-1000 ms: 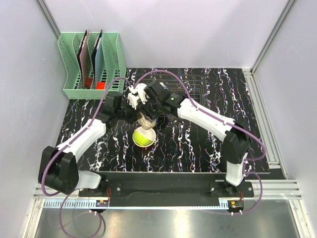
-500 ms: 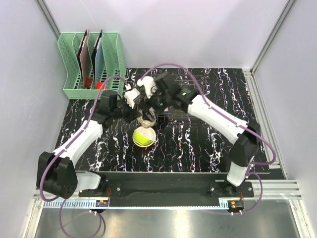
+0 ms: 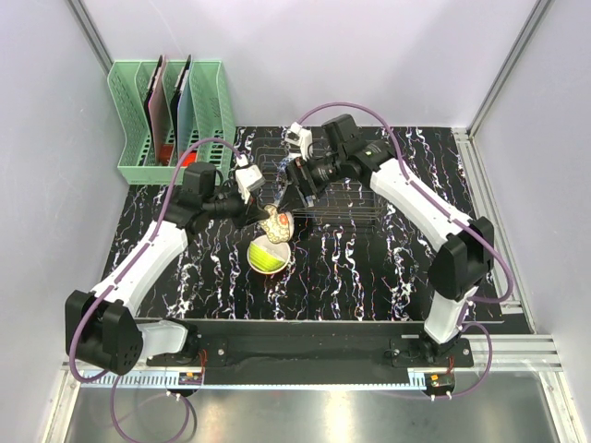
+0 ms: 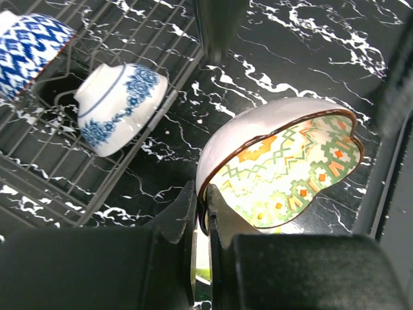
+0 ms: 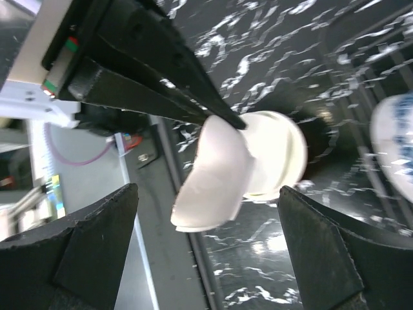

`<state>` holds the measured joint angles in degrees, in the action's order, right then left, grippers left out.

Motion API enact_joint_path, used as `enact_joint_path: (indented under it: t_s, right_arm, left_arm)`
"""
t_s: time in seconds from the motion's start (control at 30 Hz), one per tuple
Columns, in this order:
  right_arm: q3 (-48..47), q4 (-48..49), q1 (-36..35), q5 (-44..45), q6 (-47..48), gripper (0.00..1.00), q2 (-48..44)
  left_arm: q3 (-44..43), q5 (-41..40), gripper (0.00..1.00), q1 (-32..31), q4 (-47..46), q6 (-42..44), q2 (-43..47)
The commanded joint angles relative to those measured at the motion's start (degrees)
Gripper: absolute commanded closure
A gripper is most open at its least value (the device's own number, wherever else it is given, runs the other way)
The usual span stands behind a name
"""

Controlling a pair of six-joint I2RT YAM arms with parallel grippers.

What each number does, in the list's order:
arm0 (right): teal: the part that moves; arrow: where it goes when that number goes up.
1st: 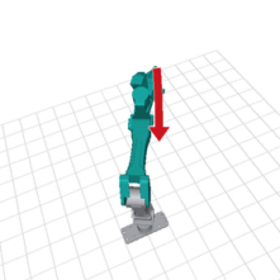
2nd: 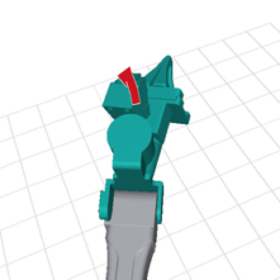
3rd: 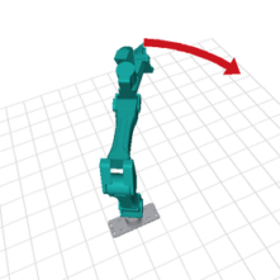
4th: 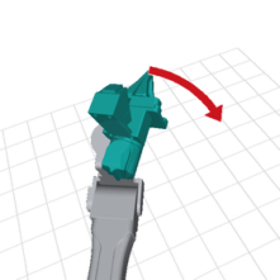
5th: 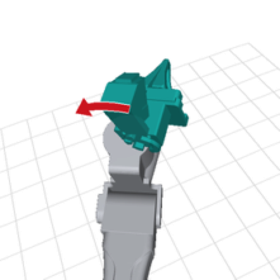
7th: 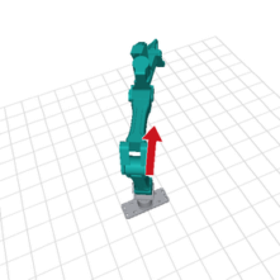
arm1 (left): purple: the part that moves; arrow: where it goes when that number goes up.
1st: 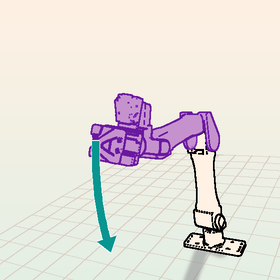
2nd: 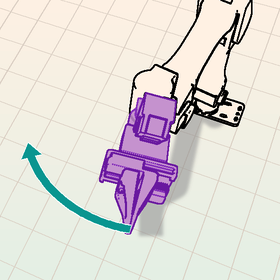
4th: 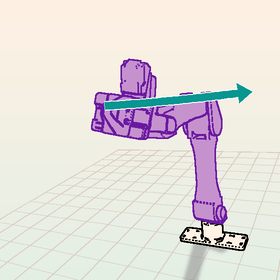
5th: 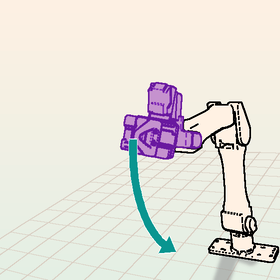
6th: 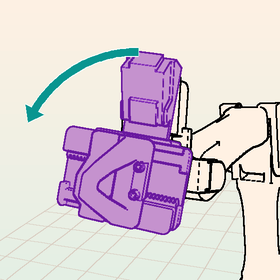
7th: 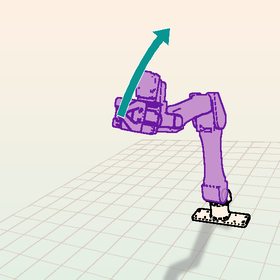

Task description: Load the bowls into the dish rack

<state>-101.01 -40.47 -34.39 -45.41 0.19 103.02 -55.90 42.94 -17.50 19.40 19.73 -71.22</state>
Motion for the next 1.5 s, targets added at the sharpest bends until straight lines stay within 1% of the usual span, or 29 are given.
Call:
enact_joint_path:
  t_s: [0.0,0.33,0.57,0.67,0.7,0.8,0.87,1.03,1.2,1.33,1.37,1.43,1.47]
  right_arm:
    - [-0.2,-0.2,-0.3,-9.2,-2.9,0.04,2.0]
    - [2.4,-0.2,-0.3,-8.9,-2.5,0.04,1.7]
    - [3.5,0.0,-0.3,-10.3,-2.8,0.11,2.2]
    - [3.3,0.2,-0.3,-11.5,-3.3,0.17,2.3]
    - [3.3,0.4,-0.3,-11.7,-3.3,0.22,2.3]
    - [3.1,0.7,-0.3,-12.9,-3.5,0.28,2.3]
    - [3.1,0.9,-0.3,-13.7,-3.8,0.28,2.4]
    - [3.3,1.3,-0.5,-14.6,-4.1,0.21,2.9]
    - [4.0,1.4,-1.2,-14.2,-4.1,0.2,3.1]
    - [4.4,1.4,-1.9,-12.3,-3.8,0.24,3.4]
    - [4.7,1.4,-1.9,-12.2,-3.6,0.27,3.7]
    - [4.8,1.4,-2.0,-12.2,-3.6,0.3,4.1]
    - [4.8,1.4,-2.2,-12.2,-3.6,0.35,4.4]
  left_arm:
    - [-2.7,3.9,1.0,0.2,-1.3,1.2,1.7]
    - [-3.0,3.9,1.0,0.3,-1.2,1.2,1.5]
    - [-3.1,3.8,1.0,0.3,-1.1,1.2,1.5]
    - [-3.2,3.7,1.0,0.2,-1.0,1.2,1.5]
    - [-3.2,3.8,1.0,0.2,-1.1,1.2,1.5]
    - [-3.1,3.8,1.0,0.3,-1.0,1.2,1.4]
    - [-3.0,3.7,1.0,0.3,-1.0,1.2,1.5]
    - [-3.3,3.8,1.0,0.3,-1.0,1.2,1.3]
    - [-3.3,3.6,1.0,0.3,-1.0,1.2,1.3]
    - [-3.6,3.6,1.0,0.3,-1.1,1.0,1.2]
    - [-3.6,3.6,1.0,0.2,-1.1,1.0,1.2]
    - [-3.6,3.6,1.0,0.2,-1.0,0.9,1.2]
    - [-3.7,3.6,1.0,0.2,-0.9,1.0,1.2]
